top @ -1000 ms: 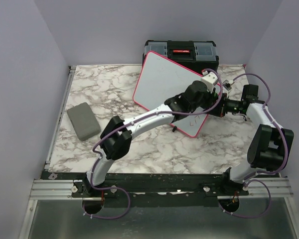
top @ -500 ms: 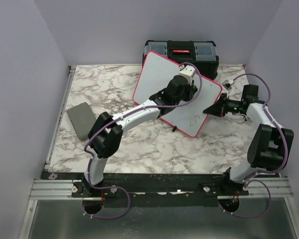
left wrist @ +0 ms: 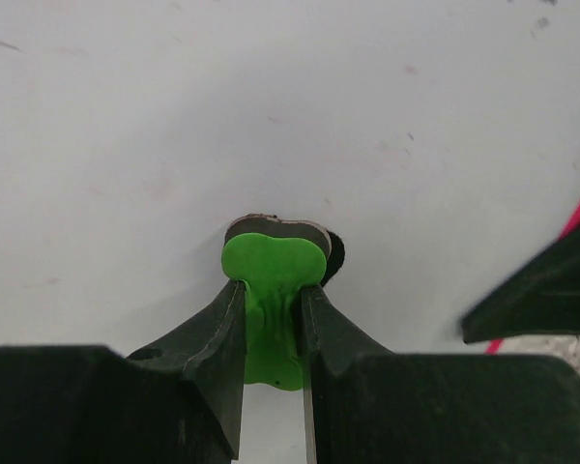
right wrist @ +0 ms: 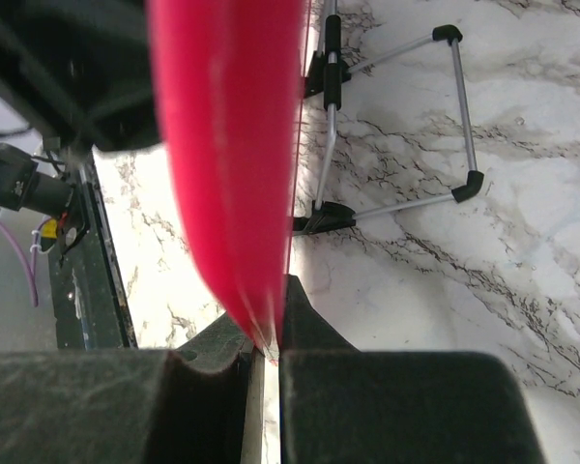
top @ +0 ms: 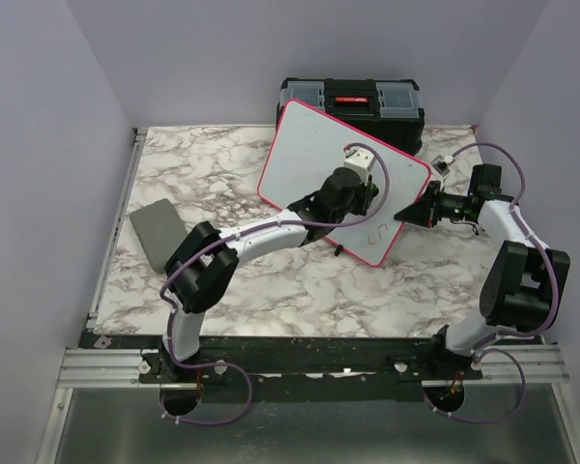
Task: Erase the whiteboard
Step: Erase the whiteboard at the whiteboard stand.
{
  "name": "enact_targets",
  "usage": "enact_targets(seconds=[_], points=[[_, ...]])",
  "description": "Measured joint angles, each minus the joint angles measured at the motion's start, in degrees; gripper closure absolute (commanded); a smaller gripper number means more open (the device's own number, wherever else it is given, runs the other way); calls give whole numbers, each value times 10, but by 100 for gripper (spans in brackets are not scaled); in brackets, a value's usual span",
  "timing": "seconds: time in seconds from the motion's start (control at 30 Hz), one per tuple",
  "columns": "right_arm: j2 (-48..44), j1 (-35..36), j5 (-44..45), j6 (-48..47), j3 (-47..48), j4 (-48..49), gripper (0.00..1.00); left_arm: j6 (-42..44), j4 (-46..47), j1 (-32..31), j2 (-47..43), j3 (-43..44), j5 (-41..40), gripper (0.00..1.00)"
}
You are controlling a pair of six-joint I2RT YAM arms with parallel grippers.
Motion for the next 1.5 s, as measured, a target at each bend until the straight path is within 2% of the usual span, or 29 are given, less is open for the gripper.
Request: enact_targets(seconds=[0.37,0.93,1.17,1.5], points=[[0,0,-2,-1,0,0,99,-40,34,-82,-1,-79,-29,100],[0,0,-2,-15,0,1,99,-93,96,-102,-2,-169,-84,100],[0,2,-2,-15,0,3,99,-94,92,-107,-1,-162,-103,100],[0,3,-7,-10,0,0,99,-55,88,-106,0,-76,-131,100]])
